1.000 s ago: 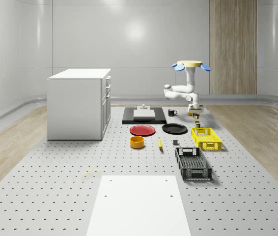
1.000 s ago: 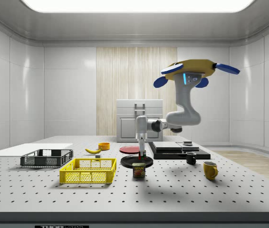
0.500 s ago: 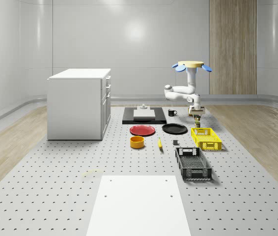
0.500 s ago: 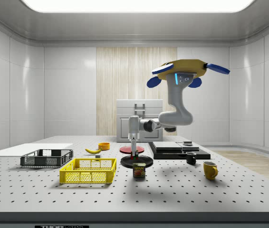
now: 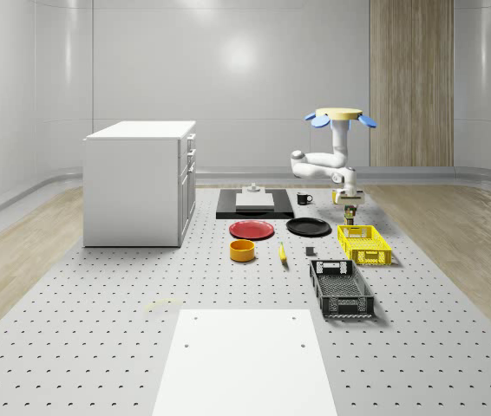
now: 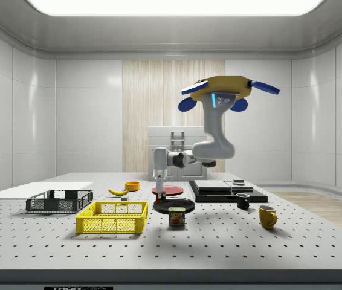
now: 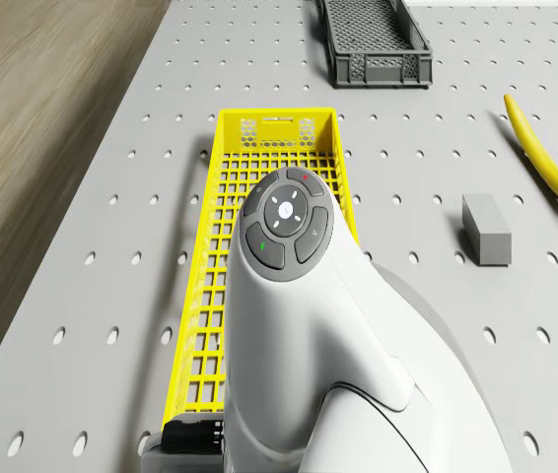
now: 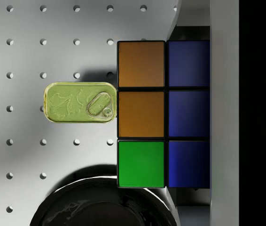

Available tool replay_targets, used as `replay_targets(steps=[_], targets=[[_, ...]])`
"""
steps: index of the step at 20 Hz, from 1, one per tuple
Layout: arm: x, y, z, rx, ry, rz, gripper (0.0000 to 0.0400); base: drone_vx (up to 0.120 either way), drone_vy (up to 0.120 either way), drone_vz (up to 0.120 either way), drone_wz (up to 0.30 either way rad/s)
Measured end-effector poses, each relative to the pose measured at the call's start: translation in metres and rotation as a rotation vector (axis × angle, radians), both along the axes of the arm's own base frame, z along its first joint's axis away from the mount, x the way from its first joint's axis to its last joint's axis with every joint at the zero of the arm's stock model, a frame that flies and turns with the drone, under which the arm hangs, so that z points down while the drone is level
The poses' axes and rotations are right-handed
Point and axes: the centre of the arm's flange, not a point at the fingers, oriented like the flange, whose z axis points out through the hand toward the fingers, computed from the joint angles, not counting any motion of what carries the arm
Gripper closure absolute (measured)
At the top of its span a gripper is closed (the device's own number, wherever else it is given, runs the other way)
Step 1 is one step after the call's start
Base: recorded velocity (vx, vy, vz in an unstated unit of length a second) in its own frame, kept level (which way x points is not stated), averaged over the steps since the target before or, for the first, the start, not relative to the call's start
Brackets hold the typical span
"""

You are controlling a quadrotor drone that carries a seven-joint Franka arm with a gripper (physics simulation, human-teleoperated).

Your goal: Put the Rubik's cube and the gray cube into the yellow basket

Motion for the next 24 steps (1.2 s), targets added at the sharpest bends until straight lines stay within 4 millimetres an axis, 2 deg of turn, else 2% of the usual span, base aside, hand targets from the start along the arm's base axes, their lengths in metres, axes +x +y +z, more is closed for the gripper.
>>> replay_targets(steps=[20, 24], targets=[[0.0, 0.0, 0.0, 0.0, 0.0, 0.0, 0.0075, 0.12, 0.0, 0.0, 0.0], [0.0, 0.0, 0.0, 0.0, 0.0, 0.0, 0.0075, 0.12, 0.0, -0.08, 0.0]])
